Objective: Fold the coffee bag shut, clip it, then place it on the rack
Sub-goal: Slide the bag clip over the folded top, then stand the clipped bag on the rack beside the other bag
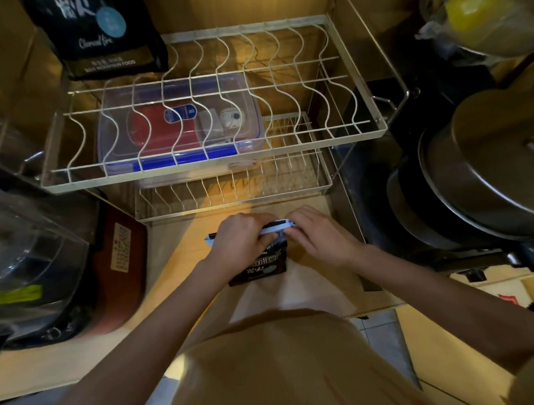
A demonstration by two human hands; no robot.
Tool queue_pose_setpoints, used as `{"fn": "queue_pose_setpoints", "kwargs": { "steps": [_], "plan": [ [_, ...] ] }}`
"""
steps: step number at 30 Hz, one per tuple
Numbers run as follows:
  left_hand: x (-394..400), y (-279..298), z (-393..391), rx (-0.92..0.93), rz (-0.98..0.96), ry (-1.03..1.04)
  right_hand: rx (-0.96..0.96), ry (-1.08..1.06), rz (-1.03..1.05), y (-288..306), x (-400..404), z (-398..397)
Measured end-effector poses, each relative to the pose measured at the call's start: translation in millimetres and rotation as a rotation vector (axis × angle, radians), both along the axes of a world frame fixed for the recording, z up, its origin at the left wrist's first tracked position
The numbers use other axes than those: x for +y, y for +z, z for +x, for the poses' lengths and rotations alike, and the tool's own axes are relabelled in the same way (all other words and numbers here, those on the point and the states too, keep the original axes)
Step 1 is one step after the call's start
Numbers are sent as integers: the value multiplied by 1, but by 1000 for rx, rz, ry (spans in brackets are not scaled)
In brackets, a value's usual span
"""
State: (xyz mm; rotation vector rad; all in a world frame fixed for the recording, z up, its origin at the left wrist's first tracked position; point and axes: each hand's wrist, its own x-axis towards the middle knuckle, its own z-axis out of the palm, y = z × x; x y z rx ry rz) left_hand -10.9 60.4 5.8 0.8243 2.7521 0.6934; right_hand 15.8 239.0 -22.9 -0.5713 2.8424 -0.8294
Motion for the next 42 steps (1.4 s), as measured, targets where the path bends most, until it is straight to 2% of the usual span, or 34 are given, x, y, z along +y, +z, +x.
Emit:
{"fn": "queue_pose_setpoints", "kwargs": {
  "steps": [3, 5, 8, 10, 11, 13, 19, 24, 28, 31, 35, 42],
  "plan": [
    [-12, -2, 2, 24, -208, -18, -76, -92, -141, -1, -3, 3],
    [-33, -5, 2, -50, -237, 101, -132, -127, -211, -1, -4, 6],
    [-75, -24, 3, -324, 81, 334, -214, -204, -338, 1, -6, 10],
    [-94, -38, 9, -607, 278, 336, -381, -285, -480, 4, -9, 13],
    [-96, -44, 14, -717, 318, 303, -494, -330, -564, 4, -12, 15],
    [-95, -59, 23, -783, 356, 277, -637, -401, -655, -4, -16, 17],
    [-72, -80, 37, -745, 540, 390, -780, -349, -562, -32, -30, 24],
    [-70, -81, 38, -685, 522, 435, -670, -410, -561, -46, -33, 25],
    [-71, -65, 32, -656, 472, 395, -557, -419, -488, -35, -29, 22],
    [-76, -43, 29, -632, 453, 367, -537, -389, -471, -10, -26, 19],
    [-79, -2, 24, -611, 436, 286, -517, -239, -462, 37, -23, 14],
    [-88, 102, 3, -462, 444, 159, -407, -91, -428, 136, -22, 0]
  ]
}}
